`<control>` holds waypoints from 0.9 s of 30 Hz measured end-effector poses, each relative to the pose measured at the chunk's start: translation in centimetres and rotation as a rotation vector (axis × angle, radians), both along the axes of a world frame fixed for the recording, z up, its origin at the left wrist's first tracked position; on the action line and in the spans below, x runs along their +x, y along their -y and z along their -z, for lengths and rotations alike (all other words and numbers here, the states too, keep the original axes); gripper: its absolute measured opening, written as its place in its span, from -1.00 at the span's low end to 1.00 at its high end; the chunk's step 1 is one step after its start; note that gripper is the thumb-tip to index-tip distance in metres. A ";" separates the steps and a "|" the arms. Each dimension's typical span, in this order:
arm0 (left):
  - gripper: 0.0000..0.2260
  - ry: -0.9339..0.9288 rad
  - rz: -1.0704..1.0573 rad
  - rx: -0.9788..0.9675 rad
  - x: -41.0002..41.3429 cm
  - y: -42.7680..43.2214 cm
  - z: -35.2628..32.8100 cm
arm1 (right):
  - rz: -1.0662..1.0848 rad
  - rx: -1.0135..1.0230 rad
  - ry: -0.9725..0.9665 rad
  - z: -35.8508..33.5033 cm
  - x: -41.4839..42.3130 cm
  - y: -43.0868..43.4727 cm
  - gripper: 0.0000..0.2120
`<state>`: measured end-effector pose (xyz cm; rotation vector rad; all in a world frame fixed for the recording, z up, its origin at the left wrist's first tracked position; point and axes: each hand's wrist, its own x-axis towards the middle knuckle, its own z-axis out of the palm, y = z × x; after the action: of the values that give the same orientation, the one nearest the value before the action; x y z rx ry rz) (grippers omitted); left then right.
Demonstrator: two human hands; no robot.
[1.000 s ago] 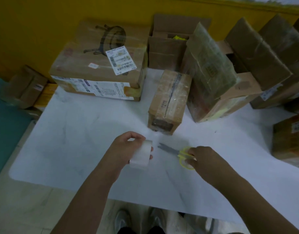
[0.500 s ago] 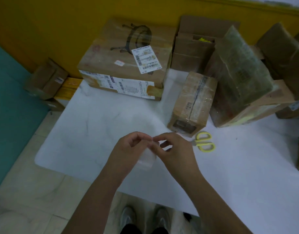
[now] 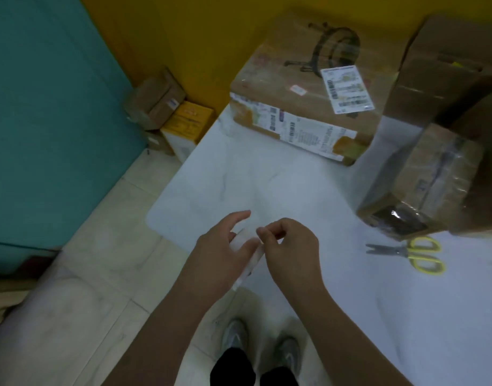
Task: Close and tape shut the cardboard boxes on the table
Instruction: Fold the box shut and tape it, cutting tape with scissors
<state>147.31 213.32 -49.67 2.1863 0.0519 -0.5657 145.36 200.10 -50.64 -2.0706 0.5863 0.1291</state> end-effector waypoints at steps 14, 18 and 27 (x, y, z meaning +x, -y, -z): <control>-0.36 -0.020 -0.435 0.294 -5.5 -5.6 6.6 | -0.052 -0.006 -0.078 4.2 1.6 -3.6 -0.82; -0.29 0.025 -0.428 0.301 -4.2 -4.3 8.5 | -0.134 -0.271 0.055 7.0 2.7 -3.2 -0.82; -0.63 0.582 -0.058 0.558 -3.5 -3.2 10.5 | -0.155 -0.726 0.121 9.2 1.6 -2.5 -0.43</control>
<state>143.77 216.50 -60.13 2.8002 -0.0438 0.1627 146.99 202.56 -59.83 -2.8037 0.4301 -0.1435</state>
